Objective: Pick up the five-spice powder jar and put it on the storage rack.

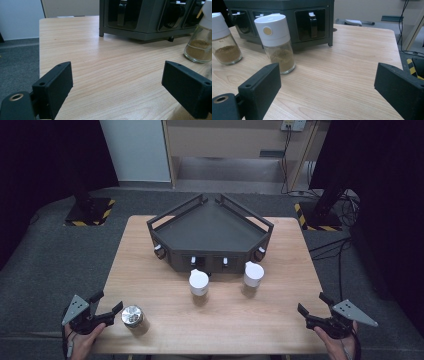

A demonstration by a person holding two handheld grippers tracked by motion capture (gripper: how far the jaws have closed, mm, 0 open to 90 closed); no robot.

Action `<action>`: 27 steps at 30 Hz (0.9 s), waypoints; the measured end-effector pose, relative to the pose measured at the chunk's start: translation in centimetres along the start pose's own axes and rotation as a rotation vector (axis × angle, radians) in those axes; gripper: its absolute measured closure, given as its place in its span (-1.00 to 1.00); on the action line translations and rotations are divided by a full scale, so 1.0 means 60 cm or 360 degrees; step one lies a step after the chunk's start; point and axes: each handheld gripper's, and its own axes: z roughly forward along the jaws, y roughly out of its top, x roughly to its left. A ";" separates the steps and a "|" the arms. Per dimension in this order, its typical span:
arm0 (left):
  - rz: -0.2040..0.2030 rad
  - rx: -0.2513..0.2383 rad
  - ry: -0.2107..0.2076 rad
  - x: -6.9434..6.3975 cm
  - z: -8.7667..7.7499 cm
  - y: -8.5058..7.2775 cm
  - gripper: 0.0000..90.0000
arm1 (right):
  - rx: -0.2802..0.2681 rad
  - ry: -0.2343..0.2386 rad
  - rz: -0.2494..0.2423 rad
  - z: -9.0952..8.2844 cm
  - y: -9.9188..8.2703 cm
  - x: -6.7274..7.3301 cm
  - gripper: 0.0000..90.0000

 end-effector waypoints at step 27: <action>-0.0008 0.0007 0.0019 -0.002 -0.006 -0.002 -0.81 | -0.0002 0.0030 0.0001 0.005 0.001 -0.004 -0.83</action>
